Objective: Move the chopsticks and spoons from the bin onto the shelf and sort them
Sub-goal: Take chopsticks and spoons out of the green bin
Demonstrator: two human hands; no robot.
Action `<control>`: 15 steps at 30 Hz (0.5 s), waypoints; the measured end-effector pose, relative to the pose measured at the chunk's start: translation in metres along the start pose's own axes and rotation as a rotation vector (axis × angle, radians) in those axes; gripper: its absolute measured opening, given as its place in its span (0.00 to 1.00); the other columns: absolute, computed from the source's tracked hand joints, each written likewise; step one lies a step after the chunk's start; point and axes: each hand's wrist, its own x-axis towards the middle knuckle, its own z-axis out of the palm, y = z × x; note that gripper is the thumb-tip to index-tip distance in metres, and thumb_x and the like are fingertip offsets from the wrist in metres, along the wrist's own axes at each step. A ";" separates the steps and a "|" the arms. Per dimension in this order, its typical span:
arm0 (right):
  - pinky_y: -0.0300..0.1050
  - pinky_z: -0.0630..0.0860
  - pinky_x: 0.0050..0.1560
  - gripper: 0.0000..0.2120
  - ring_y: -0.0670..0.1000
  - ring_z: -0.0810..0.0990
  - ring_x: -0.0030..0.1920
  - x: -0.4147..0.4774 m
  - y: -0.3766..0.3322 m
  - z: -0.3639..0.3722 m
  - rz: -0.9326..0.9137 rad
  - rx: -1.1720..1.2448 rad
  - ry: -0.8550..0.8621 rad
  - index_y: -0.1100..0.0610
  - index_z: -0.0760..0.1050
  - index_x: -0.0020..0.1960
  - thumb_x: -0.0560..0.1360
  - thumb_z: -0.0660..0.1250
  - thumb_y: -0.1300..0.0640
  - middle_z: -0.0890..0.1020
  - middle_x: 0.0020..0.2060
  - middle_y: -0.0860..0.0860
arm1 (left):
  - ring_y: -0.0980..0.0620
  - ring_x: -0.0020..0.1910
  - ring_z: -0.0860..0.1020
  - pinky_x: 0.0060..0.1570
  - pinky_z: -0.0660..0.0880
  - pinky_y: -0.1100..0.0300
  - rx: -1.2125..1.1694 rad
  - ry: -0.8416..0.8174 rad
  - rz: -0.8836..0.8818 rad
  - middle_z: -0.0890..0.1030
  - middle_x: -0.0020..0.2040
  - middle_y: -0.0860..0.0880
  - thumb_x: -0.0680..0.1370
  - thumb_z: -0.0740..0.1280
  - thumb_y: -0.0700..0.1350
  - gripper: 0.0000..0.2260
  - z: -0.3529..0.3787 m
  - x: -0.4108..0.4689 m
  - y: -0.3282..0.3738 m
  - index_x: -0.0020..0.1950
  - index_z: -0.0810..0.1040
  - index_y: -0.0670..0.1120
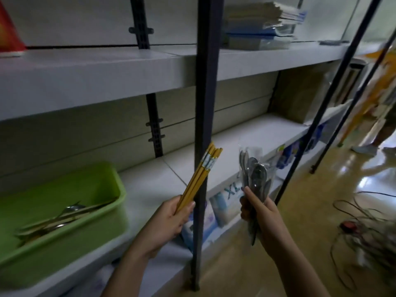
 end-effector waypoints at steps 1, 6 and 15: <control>0.42 0.63 0.34 0.09 0.46 0.66 0.29 0.000 -0.002 -0.015 -0.003 -0.011 0.022 0.57 0.70 0.39 0.77 0.60 0.56 0.68 0.28 0.49 | 0.62 0.19 0.63 0.20 0.59 0.72 0.001 -0.005 -0.003 0.65 0.26 0.55 0.80 0.59 0.43 0.06 0.014 0.005 -0.001 0.44 0.73 0.46; 0.42 0.63 0.33 0.07 0.47 0.67 0.29 0.007 -0.011 -0.079 0.016 -0.011 0.128 0.57 0.70 0.42 0.77 0.61 0.56 0.70 0.29 0.51 | 0.62 0.19 0.61 0.19 0.58 0.71 -0.005 -0.062 -0.027 0.65 0.28 0.54 0.80 0.59 0.45 0.05 0.075 0.043 -0.004 0.48 0.74 0.47; 0.44 0.63 0.32 0.10 0.48 0.69 0.30 0.058 -0.031 -0.165 0.028 -0.086 0.265 0.57 0.72 0.40 0.77 0.62 0.52 0.72 0.29 0.50 | 0.62 0.20 0.61 0.19 0.58 0.70 0.003 -0.099 -0.036 0.65 0.30 0.51 0.80 0.59 0.46 0.07 0.147 0.133 0.003 0.48 0.71 0.43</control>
